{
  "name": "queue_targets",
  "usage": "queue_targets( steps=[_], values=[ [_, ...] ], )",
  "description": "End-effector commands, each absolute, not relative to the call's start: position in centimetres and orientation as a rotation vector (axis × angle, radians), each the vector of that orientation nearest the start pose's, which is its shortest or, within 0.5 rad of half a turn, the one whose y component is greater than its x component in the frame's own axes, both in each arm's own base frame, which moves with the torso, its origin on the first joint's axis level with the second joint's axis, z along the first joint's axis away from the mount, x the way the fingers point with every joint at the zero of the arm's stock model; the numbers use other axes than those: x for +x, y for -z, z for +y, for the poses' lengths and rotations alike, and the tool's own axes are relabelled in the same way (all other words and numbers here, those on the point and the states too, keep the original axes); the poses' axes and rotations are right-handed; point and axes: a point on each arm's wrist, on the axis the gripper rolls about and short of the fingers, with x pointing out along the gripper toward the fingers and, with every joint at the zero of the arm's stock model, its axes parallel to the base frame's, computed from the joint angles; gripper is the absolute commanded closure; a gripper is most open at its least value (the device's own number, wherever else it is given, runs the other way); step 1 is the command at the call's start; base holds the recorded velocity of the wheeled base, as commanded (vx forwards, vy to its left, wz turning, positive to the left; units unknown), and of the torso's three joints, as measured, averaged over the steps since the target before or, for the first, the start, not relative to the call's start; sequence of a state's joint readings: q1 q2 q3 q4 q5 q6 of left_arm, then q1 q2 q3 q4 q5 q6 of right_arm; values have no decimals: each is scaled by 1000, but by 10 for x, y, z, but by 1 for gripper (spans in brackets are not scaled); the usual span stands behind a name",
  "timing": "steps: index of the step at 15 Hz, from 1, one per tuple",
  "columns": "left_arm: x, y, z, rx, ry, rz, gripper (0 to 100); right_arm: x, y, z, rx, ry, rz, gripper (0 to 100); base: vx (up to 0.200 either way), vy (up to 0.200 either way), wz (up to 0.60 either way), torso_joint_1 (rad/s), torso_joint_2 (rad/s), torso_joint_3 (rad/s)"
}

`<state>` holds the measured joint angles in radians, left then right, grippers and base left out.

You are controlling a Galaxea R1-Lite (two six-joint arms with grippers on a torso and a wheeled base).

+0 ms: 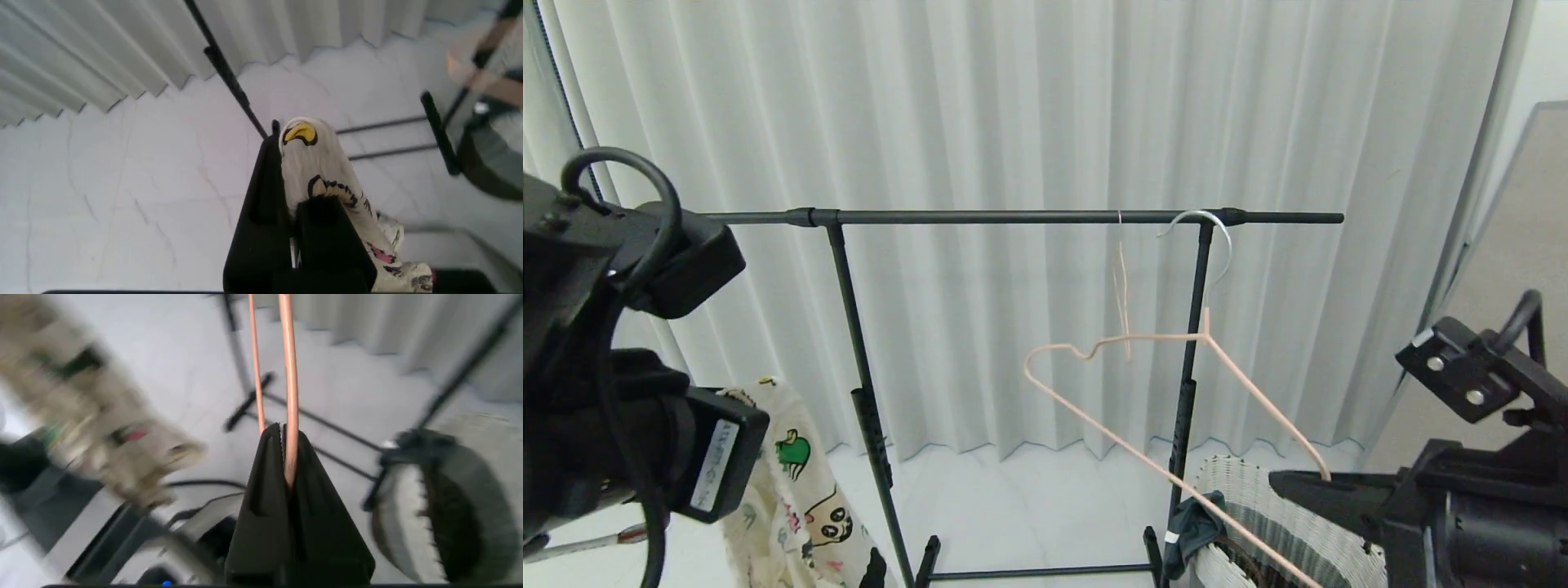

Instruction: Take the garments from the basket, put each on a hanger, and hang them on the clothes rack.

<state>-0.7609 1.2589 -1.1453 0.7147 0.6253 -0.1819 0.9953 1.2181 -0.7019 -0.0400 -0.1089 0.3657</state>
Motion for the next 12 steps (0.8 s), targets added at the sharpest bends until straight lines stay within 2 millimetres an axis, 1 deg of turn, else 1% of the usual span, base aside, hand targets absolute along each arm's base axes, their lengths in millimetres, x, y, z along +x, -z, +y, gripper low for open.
queue_targets(
  steps=[1, 3, 4, 6, 7, 9, 12],
  values=[
    [157, -261, -105, 325, -39, 662, 100, 74, -216, 132, 100, -914, 557, 100, 0, 0, 0, 0, 0, 0],
    [177, -260, -115, 286, -89, 636, 100, 67, -218, 126, 122, -994, 557, 100, 0, 0, 0, 0, 0, 0],
    [185, -262, -122, 250, -100, 628, 100, 67, -219, 126, 132, -1006, 544, 100, 0, 0, 0, 0, 0, 0],
    [191, -271, -137, 195, -76, 597, 100, 69, -219, 130, 141, -1010, 534, 100, 0, 0, 0, 0, 0, 0],
    [193, -272, -140, 190, -75, 593, 100, 71, -219, 132, 146, -1012, 526, 100, 0, 0, 0, 0, 0, 0],
    [199, -269, -143, 195, -91, 593, 100, 73, -222, 137, 168, -1040, 496, 100, 0, 0, 0, 0, 0, 0],
    [215, -265, -144, 190, -181, 549, 100, 71, -224, 137, 182, -1096, 496, 100, 0, 0, 0, 0, 0, 0]
  ],
)
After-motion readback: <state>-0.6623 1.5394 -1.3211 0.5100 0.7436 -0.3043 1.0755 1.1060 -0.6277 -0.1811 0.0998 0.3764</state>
